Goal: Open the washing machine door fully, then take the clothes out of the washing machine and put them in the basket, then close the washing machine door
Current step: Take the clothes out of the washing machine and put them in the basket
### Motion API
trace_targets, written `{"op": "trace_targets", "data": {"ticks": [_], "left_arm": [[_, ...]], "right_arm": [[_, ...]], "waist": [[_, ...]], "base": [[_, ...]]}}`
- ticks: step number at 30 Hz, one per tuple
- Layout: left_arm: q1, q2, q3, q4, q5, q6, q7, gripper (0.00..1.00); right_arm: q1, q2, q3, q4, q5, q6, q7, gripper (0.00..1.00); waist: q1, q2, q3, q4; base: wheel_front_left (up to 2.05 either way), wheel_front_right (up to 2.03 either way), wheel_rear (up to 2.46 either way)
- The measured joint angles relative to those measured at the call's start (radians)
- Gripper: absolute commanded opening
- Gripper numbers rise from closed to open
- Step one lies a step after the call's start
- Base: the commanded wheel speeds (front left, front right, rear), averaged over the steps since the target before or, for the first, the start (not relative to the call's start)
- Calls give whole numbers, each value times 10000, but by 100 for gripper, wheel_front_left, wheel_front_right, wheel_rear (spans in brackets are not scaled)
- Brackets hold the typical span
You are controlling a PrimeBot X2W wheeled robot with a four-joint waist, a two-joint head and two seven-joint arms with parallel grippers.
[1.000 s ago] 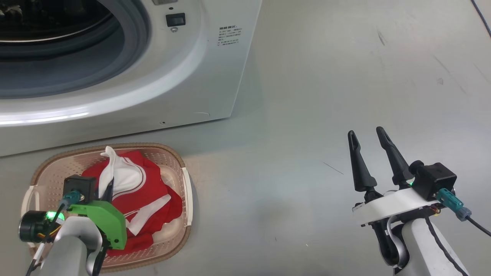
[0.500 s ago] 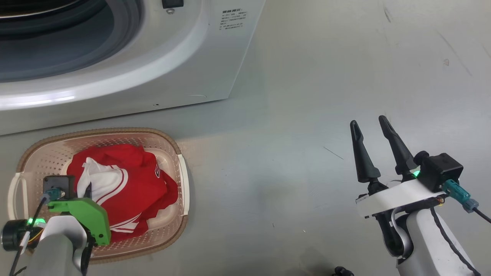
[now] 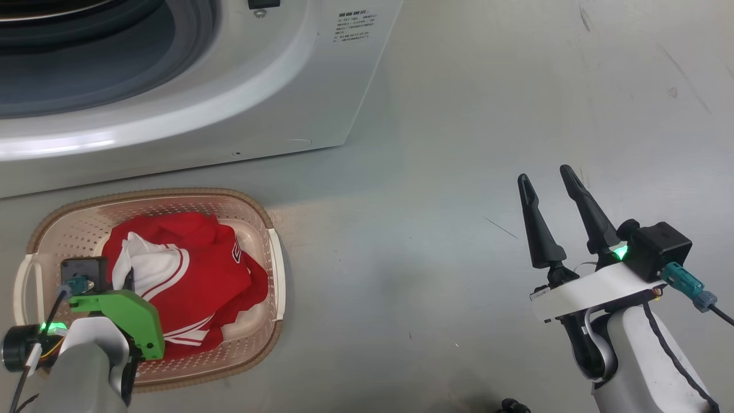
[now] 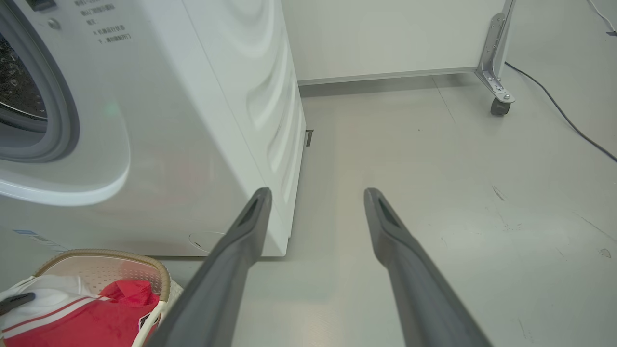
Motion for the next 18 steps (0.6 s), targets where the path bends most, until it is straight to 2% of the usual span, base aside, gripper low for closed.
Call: {"op": "trace_targets", "data": {"ticks": [1,2,18], "left_arm": [[-38,-8,-13,63,0,-2,-84,3],[-78,-17,-38,125,2,-2,-130,100],[-153,-458,-209,1174,-13,-165,-1275,100]], "right_arm": [[-1,2,0,6,0,0,0,100],[-5,4,-2,15,0,0,0,100],[-17,27,-213,385,-17,0,0,100]], "waist": [[0,0,-6,2],[0,0,-17,6],[0,0,-1049,327]], "base": [[0,0,0],[0,0,0],[0,0,0]]}}
